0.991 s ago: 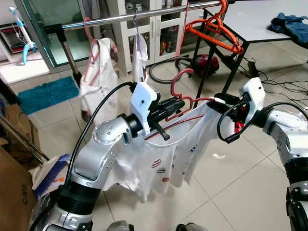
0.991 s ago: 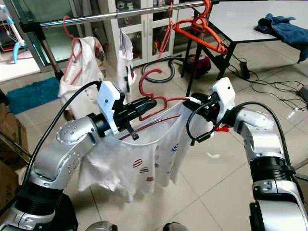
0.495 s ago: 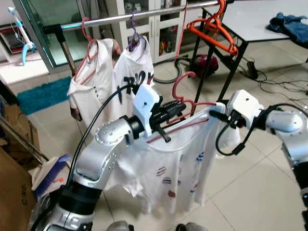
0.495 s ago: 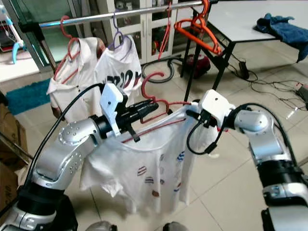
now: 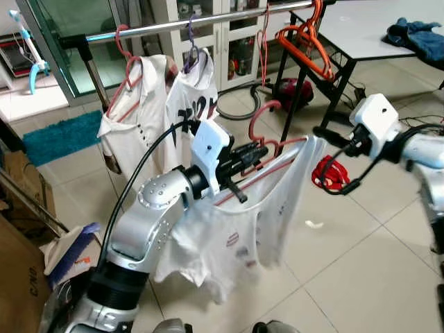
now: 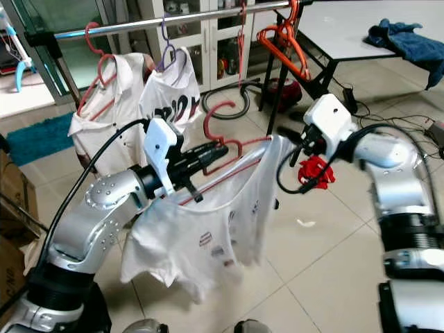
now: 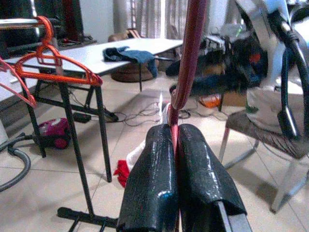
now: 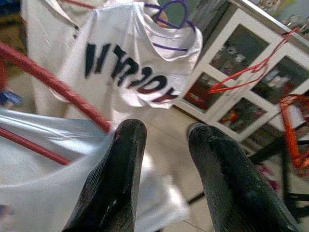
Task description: Hang hanger
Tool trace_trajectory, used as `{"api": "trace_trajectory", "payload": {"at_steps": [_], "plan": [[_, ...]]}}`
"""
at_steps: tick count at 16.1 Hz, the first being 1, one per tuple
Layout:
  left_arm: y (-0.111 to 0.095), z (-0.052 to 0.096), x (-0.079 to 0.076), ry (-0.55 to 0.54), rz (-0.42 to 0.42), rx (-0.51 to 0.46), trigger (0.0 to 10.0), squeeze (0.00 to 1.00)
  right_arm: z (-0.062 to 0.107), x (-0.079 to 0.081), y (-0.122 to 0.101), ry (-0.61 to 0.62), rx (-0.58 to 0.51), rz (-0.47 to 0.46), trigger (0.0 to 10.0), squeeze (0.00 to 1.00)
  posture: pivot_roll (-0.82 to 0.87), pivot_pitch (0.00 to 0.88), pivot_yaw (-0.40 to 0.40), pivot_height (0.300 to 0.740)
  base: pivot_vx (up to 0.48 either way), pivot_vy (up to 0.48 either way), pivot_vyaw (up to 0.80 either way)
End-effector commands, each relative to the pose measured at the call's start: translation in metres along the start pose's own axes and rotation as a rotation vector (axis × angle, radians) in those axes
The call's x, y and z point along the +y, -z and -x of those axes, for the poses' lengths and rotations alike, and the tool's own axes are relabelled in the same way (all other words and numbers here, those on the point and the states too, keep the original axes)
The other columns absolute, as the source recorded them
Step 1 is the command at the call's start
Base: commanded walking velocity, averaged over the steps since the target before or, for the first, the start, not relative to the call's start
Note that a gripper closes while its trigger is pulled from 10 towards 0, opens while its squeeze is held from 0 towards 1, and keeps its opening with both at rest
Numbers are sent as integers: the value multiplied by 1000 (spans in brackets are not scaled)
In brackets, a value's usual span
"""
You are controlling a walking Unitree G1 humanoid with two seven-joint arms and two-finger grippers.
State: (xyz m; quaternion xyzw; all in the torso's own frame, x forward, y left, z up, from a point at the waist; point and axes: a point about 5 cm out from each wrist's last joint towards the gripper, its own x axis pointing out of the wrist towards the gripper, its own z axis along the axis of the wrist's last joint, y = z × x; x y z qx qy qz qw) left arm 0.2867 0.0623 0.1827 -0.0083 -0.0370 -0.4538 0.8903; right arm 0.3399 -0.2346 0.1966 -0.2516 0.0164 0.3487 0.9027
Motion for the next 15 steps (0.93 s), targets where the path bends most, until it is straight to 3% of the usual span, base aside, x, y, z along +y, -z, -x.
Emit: {"api": "trace_trajectory", "payload": {"at_steps": [1, 3, 5, 8, 11, 12, 13, 15], "plan": [[-22, -5, 4, -13, -37, -70, 10000, 0, 4, -1, 0, -5, -22, -59, 10000, 0, 35, 0, 3, 740, 0, 0, 0], [-48, -9, 6, -9, -75, -137, 10000, 0, 5, -1, -2, -27, -49, -119, 10000, 0, 35, 0, 7, 740, 0, 0, 0], [-65, -12, 8, 1, -101, -183, 10000, 0, 8, -5, 5, 1, -71, -265, 10000, 0, 34, 0, 10, 740, 0, 0, 0], [-55, -10, 11, -15, -85, -153, 10000, 0, 13, 5, 17, -14, -63, -343, 10000, 0, 30, 0, 14, 740, 0, 0, 0], [-49, -9, 11, -22, -68, -131, 10000, 0, 9, 13, 14, 16, -107, -374, 10000, 0, 28, 0, 16, 740, 0, 0, 0], [-44, -9, 10, -24, -63, -115, 10000, 0, 2, 19, 1, 44, -185, -449, 10000, 1000, 31, 0, 14, 740, 0, 0, 0], [-43, -9, 9, -24, -62, -111, 10000, 0, 0, 22, -1, 46, -198, -462, 10000, 1000, 31, 0, 14, 740, 0, 0, 0], [-34, -8, 10, -33, -59, -83, 10000, 0, -7, 37, -8, 49, -263, -597, 10000, 1000, 32, 0, 12, 740, 0, 0, 0]]}}
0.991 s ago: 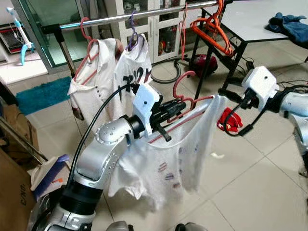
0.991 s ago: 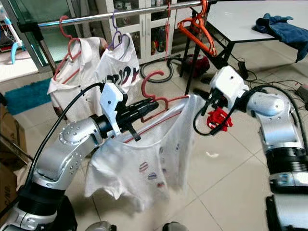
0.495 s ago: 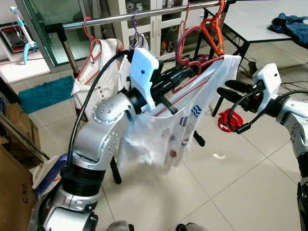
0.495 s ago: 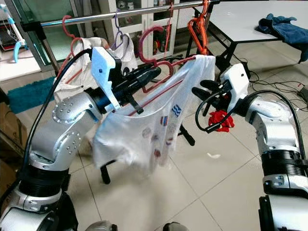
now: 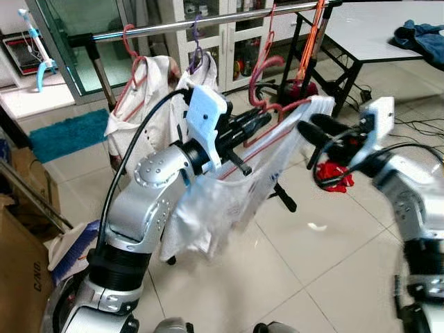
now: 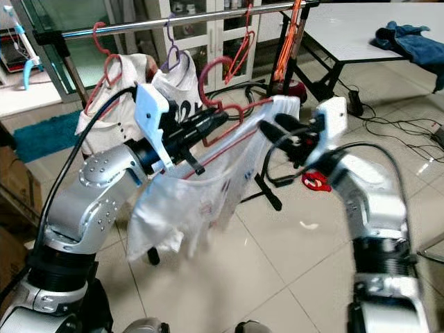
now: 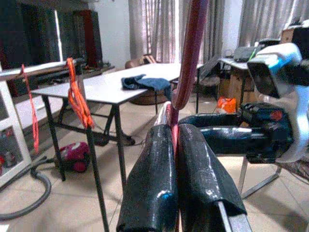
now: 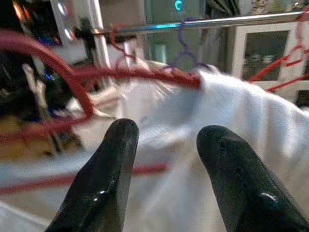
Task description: Hang hanger
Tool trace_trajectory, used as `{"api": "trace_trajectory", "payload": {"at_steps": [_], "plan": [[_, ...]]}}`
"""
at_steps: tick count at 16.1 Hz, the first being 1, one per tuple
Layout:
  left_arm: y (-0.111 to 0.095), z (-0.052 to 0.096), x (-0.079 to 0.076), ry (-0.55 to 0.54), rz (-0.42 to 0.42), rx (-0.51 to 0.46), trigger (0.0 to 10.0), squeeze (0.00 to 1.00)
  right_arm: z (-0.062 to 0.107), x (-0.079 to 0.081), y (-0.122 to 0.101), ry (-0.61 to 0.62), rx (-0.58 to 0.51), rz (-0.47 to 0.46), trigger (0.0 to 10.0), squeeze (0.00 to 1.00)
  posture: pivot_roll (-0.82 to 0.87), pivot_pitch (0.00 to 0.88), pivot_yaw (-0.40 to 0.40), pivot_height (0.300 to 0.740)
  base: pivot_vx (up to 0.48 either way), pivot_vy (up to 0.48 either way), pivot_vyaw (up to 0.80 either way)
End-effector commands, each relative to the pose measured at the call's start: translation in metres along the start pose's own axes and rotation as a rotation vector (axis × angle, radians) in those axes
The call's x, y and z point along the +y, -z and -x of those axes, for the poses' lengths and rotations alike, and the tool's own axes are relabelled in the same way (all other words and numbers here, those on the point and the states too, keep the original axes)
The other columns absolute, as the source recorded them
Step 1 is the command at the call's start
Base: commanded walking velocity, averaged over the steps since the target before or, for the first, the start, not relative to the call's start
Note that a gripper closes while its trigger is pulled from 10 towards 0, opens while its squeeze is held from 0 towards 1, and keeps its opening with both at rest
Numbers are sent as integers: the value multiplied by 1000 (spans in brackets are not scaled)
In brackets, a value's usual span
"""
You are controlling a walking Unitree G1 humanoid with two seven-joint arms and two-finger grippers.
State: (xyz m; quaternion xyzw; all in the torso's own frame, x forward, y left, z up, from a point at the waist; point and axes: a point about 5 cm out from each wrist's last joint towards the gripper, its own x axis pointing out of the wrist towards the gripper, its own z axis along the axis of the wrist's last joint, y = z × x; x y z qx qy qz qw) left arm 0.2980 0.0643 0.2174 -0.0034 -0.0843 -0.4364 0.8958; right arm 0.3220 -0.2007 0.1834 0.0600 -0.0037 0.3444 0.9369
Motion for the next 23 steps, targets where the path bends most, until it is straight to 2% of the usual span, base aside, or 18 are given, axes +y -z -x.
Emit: {"api": "trace_trajectory", "payload": {"at_steps": [1, 3, 4, 6, 7, 8, 9, 12, 14, 15, 19, 23], "plan": [[2, 0, -1, -1, -3, 3, 10000, 0, 2, 7, 2, 2, -3, -35, 10000, 1000, 32, 0, 12, 740, 0, 0, 0], [4, 1, -1, -2, 0, 8, 10000, 0, 0, 14, 8, 9, 7, -49, 10000, 1000, 28, 0, 12, 740, 0, 0, 0], [5, 1, -2, 1, 1, 9, 10000, 0, 1, 14, 14, 53, 30, -60, 10000, 1000, 27, 0, 12, 740, 0, 0, 0], [6, 1, -3, 3, 4, 9, 10000, 0, 1, 7, 21, 197, 87, 28, 10000, 1000, 24, 0, 11, 740, 0, 0, 0], [6, 1, -3, 3, 6, 8, 10000, 0, 1, 7, 22, 235, 113, 108, 10000, 0, 24, 0, 11, 740, 0, 0, 0], [6, 1, -3, 3, 7, 8, 10000, 0, 0, 9, 23, 245, 122, 139, 10000, 0, 24, 0, 12, 740, 0, 0, 0], [6, 1, -4, 4, 8, 8, 10000, 0, -1, 10, 23, 266, 117, 133, 10000, 0, 24, 0, 11, 740, 0, 0, 0], [6, 1, -4, 7, 9, 9, 10000, 0, -4, 10, 25, 347, 78, 87, 10000, 0, 25, 0, 10, 740, 0, 0, 0], [8, 1, -6, 17, 13, 15, 10000, 0, -9, 19, 21, 357, 13, 23, 10000, 0, 25, 0, 11, 740, 0, 0, 0], [8, 1, -7, 18, 14, 16, 10000, 0, -9, 19, 21, 357, 14, 25, 10000, 0, 25, 0, 11, 740, 0, 0, 0], [10, 1, -8, 25, 14, 20, 10000, 0, -11, 12, 16, 434, -20, 59, 10000, 0, 27, 0, 9, 740, 0, 0, 0], [10, 1, -8, 31, 16, 21, 10000, 0, -8, 3, 19, 518, 4, 87, 10000, 0, 27, 0, 6, 740, 0, 0, 0]]}}
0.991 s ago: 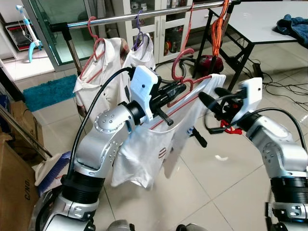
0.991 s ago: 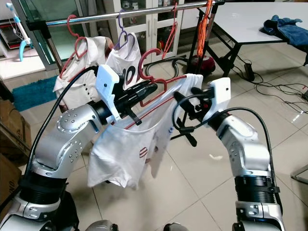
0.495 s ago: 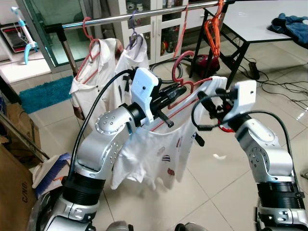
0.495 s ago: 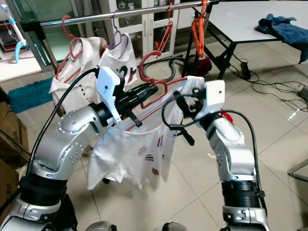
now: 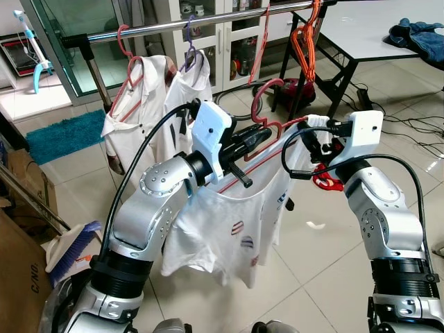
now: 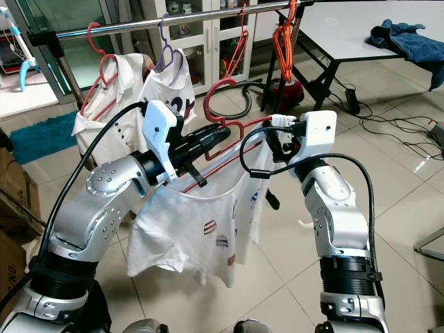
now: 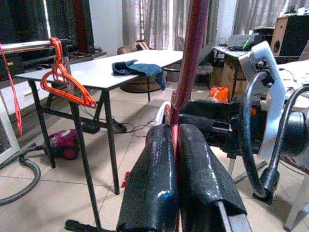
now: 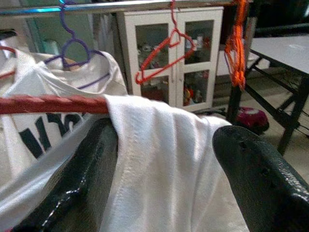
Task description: Hang hanger
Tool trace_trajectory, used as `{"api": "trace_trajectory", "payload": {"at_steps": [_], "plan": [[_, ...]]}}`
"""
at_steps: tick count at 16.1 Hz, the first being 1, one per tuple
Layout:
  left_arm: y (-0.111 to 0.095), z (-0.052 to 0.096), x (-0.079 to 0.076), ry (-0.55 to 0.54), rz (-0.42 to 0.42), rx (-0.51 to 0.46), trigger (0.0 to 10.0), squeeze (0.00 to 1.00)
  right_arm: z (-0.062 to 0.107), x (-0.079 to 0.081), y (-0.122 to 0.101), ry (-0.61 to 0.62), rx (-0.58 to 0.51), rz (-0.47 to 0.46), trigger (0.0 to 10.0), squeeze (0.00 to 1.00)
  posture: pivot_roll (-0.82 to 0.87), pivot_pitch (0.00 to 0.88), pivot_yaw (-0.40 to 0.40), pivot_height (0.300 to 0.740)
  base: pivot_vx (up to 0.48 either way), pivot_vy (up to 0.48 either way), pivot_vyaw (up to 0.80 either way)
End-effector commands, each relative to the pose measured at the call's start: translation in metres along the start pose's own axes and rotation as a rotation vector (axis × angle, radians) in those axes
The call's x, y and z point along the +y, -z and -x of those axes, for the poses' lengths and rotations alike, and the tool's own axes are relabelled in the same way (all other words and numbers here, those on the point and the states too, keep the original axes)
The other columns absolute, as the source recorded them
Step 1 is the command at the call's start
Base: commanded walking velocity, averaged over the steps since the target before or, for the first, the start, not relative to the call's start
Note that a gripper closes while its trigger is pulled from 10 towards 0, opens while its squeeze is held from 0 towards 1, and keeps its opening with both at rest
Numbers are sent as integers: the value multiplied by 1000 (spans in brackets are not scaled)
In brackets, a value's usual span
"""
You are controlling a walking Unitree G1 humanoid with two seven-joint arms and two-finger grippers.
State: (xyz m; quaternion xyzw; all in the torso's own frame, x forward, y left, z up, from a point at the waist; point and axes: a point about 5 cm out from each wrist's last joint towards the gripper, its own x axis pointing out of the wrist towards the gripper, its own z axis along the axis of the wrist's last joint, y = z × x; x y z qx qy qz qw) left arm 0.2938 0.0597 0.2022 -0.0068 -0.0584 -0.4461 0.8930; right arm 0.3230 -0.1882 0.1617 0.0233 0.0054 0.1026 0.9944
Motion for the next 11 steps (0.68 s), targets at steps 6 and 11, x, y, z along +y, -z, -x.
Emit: {"api": "trace_trajectory", "payload": {"at_steps": [6, 11], "plan": [[-6, 0, -1, 8, -11, -28, 10000, 0, -7, -6, 8, 40, 44, 21, 10000, 0, 30, 0, 7, 740, 0, 0, 0], [-7, -1, 0, 8, -13, -30, 10000, 0, -16, -4, 3, 37, 15, 9, 0, 0, 37, 0, 7, 740, 0, 0, 0]]}}
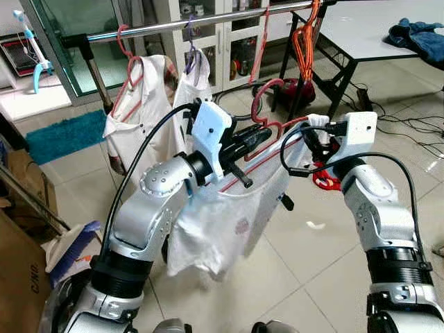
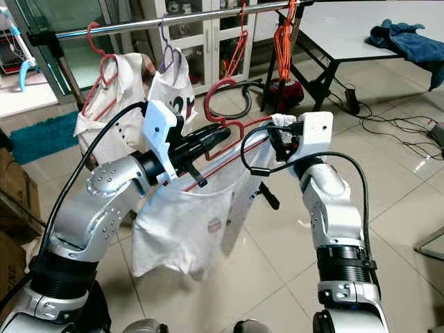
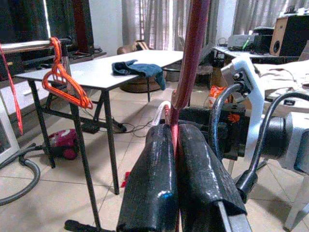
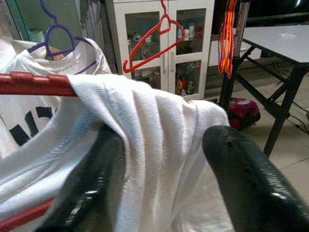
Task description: Hang hanger
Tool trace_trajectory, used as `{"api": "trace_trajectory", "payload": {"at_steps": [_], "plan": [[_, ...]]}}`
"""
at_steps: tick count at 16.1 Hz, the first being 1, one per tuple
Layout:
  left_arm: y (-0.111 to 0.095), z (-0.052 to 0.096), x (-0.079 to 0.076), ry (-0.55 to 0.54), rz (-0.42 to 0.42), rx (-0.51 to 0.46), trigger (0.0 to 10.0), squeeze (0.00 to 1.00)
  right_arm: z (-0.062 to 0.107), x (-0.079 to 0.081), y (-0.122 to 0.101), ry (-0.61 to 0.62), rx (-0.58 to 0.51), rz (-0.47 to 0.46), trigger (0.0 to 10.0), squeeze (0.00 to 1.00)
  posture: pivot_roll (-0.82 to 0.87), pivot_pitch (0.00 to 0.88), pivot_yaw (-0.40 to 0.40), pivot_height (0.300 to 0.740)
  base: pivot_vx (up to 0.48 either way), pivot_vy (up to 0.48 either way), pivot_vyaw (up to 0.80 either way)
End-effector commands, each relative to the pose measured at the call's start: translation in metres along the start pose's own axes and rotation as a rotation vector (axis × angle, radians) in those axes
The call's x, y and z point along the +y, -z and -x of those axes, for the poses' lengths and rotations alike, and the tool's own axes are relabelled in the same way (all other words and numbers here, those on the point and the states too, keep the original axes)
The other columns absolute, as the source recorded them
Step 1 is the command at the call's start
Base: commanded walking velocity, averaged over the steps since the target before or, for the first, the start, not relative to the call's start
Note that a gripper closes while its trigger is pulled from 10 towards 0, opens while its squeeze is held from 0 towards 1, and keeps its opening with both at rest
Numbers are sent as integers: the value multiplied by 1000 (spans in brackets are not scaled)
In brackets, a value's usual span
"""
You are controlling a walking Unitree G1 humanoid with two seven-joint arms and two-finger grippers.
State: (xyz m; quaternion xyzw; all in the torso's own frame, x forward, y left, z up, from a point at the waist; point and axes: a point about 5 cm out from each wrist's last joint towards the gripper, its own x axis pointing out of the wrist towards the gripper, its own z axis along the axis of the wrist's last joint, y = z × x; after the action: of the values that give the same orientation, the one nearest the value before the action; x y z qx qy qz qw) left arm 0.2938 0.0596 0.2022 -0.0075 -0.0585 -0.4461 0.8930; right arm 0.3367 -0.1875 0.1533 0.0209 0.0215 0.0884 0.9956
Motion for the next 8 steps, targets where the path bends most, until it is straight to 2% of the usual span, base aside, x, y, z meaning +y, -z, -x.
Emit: {"api": "trace_trajectory", "payload": {"at_steps": [1, 8], "plan": [[-7, 0, 0, 9, -15, -28, 10000, 0, -4, -1, -6, 8, -23, -1, 0, 0, 37, 0, 8, 740, 0, 0, 0], [-6, -1, -2, 35, -14, -17, 10000, 0, -9, 2, -5, -9, -33, -41, 0, 0, 35, 0, 14, 740, 0, 0, 0]]}}
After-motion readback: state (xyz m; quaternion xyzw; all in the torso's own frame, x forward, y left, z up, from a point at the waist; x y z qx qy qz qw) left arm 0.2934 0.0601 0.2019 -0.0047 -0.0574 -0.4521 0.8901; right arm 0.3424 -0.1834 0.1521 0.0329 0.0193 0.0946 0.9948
